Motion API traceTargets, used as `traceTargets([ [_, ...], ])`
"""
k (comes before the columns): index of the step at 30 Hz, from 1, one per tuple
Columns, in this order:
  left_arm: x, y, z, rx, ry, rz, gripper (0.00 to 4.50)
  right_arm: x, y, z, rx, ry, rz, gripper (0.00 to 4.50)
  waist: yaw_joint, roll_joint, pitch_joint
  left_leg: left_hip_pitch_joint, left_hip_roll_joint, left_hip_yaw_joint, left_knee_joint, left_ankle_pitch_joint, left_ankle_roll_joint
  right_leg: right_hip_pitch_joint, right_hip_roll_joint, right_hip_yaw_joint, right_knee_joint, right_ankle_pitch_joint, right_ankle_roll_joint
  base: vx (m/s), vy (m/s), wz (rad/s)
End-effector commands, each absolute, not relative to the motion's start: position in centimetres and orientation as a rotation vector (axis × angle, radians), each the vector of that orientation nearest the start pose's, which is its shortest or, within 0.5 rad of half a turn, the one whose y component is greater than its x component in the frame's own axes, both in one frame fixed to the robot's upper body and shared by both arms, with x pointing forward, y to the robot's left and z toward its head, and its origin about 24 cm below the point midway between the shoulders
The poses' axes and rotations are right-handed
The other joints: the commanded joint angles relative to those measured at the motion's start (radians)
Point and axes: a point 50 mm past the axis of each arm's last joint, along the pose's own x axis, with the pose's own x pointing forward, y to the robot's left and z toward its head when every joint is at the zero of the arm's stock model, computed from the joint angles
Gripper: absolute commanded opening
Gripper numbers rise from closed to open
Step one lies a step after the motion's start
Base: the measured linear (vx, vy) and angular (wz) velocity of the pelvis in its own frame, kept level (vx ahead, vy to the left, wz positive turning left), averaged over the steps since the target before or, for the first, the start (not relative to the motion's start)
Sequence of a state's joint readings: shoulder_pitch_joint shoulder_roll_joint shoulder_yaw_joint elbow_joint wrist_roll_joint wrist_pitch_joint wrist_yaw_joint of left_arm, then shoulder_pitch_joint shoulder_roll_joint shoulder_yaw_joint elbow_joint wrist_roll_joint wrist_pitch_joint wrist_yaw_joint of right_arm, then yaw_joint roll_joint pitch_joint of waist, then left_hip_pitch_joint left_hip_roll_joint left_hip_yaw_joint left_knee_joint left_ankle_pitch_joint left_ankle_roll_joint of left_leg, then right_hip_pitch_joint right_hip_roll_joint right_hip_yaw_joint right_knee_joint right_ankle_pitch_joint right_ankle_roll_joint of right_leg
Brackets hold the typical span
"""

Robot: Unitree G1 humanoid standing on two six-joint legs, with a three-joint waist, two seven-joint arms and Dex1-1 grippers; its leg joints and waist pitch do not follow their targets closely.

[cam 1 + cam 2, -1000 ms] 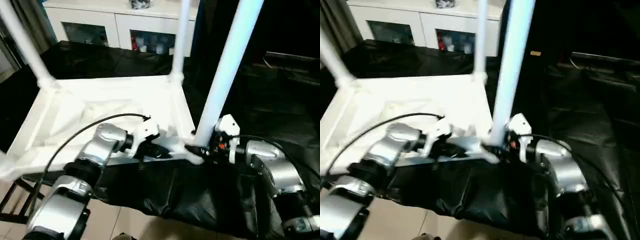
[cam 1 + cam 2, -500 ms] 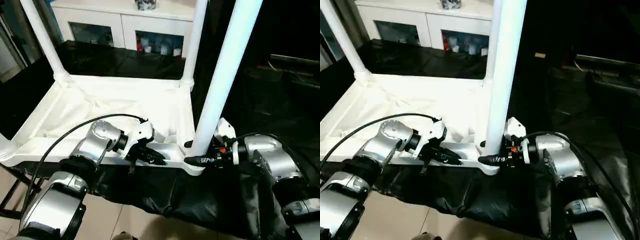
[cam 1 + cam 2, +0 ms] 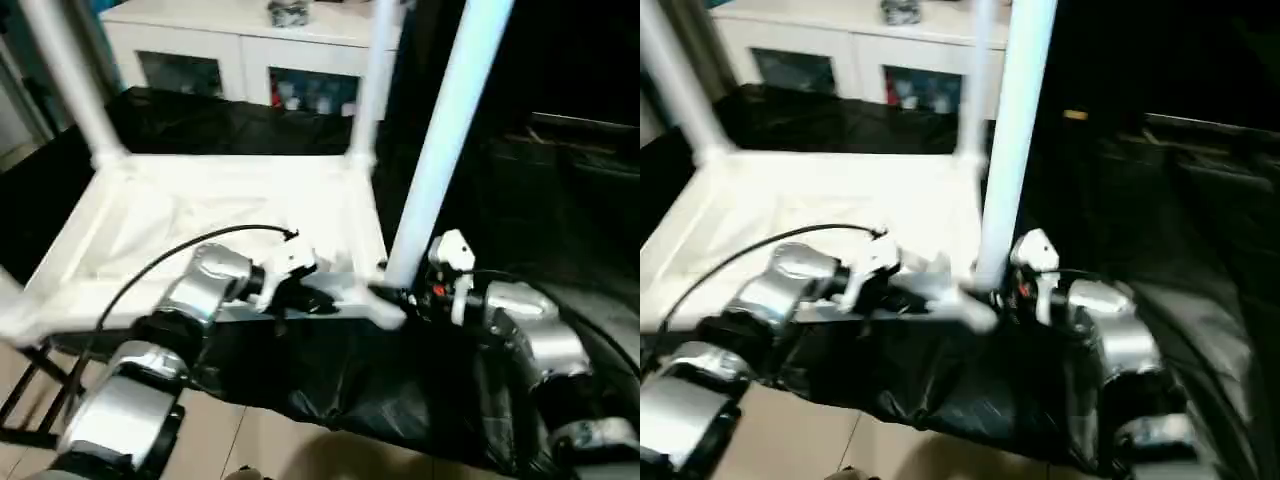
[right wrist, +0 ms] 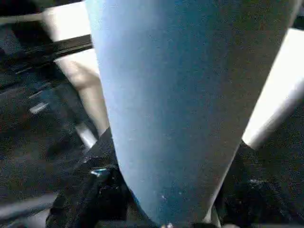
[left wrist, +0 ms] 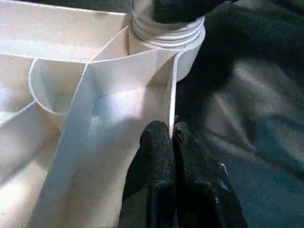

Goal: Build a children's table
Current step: Rotate leg to tighten

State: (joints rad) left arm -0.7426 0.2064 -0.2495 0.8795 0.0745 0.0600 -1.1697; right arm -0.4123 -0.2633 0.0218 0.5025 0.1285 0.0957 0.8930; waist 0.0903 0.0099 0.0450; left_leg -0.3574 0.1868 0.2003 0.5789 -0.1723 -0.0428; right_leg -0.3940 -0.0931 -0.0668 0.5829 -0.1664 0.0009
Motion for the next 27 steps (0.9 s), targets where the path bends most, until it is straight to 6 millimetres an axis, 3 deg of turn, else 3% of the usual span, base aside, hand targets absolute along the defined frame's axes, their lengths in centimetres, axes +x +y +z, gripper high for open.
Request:
traceTargets([
  [1, 33.4, 6.8, 4.2, 0.298, 0.451, -1.271, 0.0, 29.9, -12.0, 2.0, 0.001, 0.328, 0.859, 1.97, -0.005, -0.009, -0.044, 0.017, 0.045, -0.033, -0.086, -0.397, -0.019, 0.023, -0.062, 0.038, -0.095, -0.515, -0.148, 0.0, 0.0, 0.0],
  [2, 33.4, 6.0, 4.2, 0.286, 0.443, -1.244, 0.0, 29.9, -11.2, 1.9, 0.015, 0.339, 0.781, 1.96, -0.009, -0.007, -0.042, 0.026, 0.043, -0.035, -0.087, -0.426, -0.024, 0.017, -0.062, 0.035, -0.102, -0.552, -0.138, 0.0, 0.0, 0.0],
  [4, 33.4, 4.6, 4.2, 0.283, 0.427, -1.207, 0.0, 29.9, -9.9, 2.1, 0.013, 0.356, 0.655, 1.96, -0.012, -0.006, -0.04, 0.031, 0.039, -0.04, -0.088, -0.457, -0.031, 0.016, -0.065, 0.03, -0.112, -0.62, -0.109, 0.0, 0.0, 0.0],
  [6, 33.3, 3.7, 4.2, 0.297, 0.415, -1.181, 0.0, 29.8, -9.0, 2.2, -0.007, 0.354, 0.586, 1.95, -0.015, -0.006, -0.04, 0.039, 0.038, -0.043, -0.087, -0.482, -0.038, 0.007, -0.063, 0.031, -0.119, -0.648, -0.087, 0.0, 0.0, 0.0],
  [9, 33.2, 3.3, 4.1, 0.298, 0.411, -1.188, 0.0, 29.5, -8.2, 2.2, -0.015, 0.348, 0.599, 1.95, -0.019, -0.003, -0.04, 0.041, 0.036, -0.046, -0.089, -0.521, -0.031, 0.006, -0.063, 0.03, -0.127, -0.653, -0.067, 0.0, 0.0, 0.0],
  [10, 33.1, 3.2, 4.1, 0.296, 0.408, -1.195, 0.0, 29.5, -8.1, 2.3, -0.015, 0.342, 0.601, 1.95, -0.019, 0.008, -0.041, 0.043, 0.036, -0.048, -0.091, -0.53, -0.031, 0.005, -0.063, 0.031, -0.127, -0.637, -0.068, 0.0, 0.0, 0.0],
  [11, 33.1, 3.4, 4.1, 0.295, 0.408, -1.195, 0.0, 29.6, -8.3, 2.5, 0.011, 0.331, 0.59, 1.95, -0.021, 0.006, -0.04, 0.041, 0.037, -0.048, -0.094, -0.537, -0.031, 0.007, -0.061, 0.03, -0.128, -0.625, -0.067, 0.0, 0.0, 0.0],
  [12, 33.1, 3.5, 4.1, 0.294, 0.408, -1.194, 0.0, 29.7, -8.5, 2.6, 0.032, 0.323, 0.58, 2.49, -0.023, 0.003, -0.045, 0.034, 0.037, -0.049, -0.098, -0.521, -0.028, 0.018, -0.061, 0.029, -0.122, -0.582, -0.072, 0.0, 0.0, 0.0],
  [14, 33.2, 4.1, 4.2, 0.292, 0.399, -1.212, 0.0, 29.8, -9.0, 3.1, 0.071, 0.303, 0.597, 2.69, -0.02, 0.002, -0.047, 0.026, 0.04, -0.046, -0.102, -0.474, -0.016, 0.019, -0.063, 0.039, -0.113, -0.501, -0.102, 0.0, 0.0, 0.0],
  [15, 33.2, 4.5, 4.3, 0.289, 0.397, -1.216, 0.0, 29.9, -9.3, 3.3, 0.074, 0.298, 0.604, 2.69, -0.021, -0.002, -0.047, 0.024, 0.04, -0.044, -0.101, -0.469, -0.013, 0.02, -0.064, 0.04, -0.112, -0.493, -0.108, 0.0, 0.0, 0.0],
  [17, 33.2, 4.7, 4.4, 0.295, 0.387, -1.231, 0.0, 29.9, -9.6, 3.5, 0.072, 0.298, 0.611, 3.0, -0.021, 0.001, -0.047, 0.02, 0.04, -0.043, -0.101, -0.451, -0.01, 0.022, -0.065, 0.042, -0.109, -0.475, -0.119, 0.0, 0.0, 0.0],
  [18, 33.2, 5.3, 4.5, 0.302, 0.379, -1.254, 0.0, 30.1, -10.2, 3.7, 0.053, 0.286, 0.638, 3.12, -0.021, -0.008, -0.048, 0.019, 0.04, -0.041, -0.1, -0.437, -0.003, 0.024, -0.066, 0.043, -0.108, -0.466, -0.124, 0.0, 0.0, 0.0],
  [19, 33.1, 5.7, 4.6, 0.307, 0.374, -1.271, 0.0, 30.3, -10.6, 3.9, 0.039, 0.278, 0.658, 3.12, -0.021, -0.007, -0.049, 0.018, 0.039, -0.04, -0.099, -0.433, 0.001, 0.027, -0.068, 0.043, -0.107, -0.465, -0.125, 0.0, 0.0, 0.0],
  [20, 33.0, 6.1, 4.7, 0.313, 0.367, -1.309, 0.0, 30.3, -11.1, 4.0, 0.032, 0.276, 0.69, 3.12, -0.021, -0.014, -0.05, 0.017, 0.04, -0.039, -0.098, -0.419, 0.007, 0.029, -0.069, 0.044, -0.106, -0.458, -0.127, 0.0, 0.0, 0.0],
  [23, 32.7, 7.5, 4.8, 0.359, 0.38, -1.396, 0.0, 30.0, -12.3, 4.2, -0.005, 0.282, 0.867, 3.12, -0.022, -0.011, -0.055, 0.009, 0.043, -0.034, -0.094, -0.334, 0.026, 0.036, -0.068, 0.047, -0.09, -0.339, -0.164, 0.0, 0.0, 0.0],
  [27, 32.5, 8.8, 5.1, 0.396, 0.394, -1.47, 0.0, 29.3, -13.9, 3.9, -0.076, 0.327, 1.067, 3.12, -0.011, -0.016, -0.063, 0.003, 0.043, -0.021, -0.074, -0.194, 0.088, 0.049, -0.066, 0.043, -0.064, -0.141, -0.247, 0.013, -0.008, 0.01],
])
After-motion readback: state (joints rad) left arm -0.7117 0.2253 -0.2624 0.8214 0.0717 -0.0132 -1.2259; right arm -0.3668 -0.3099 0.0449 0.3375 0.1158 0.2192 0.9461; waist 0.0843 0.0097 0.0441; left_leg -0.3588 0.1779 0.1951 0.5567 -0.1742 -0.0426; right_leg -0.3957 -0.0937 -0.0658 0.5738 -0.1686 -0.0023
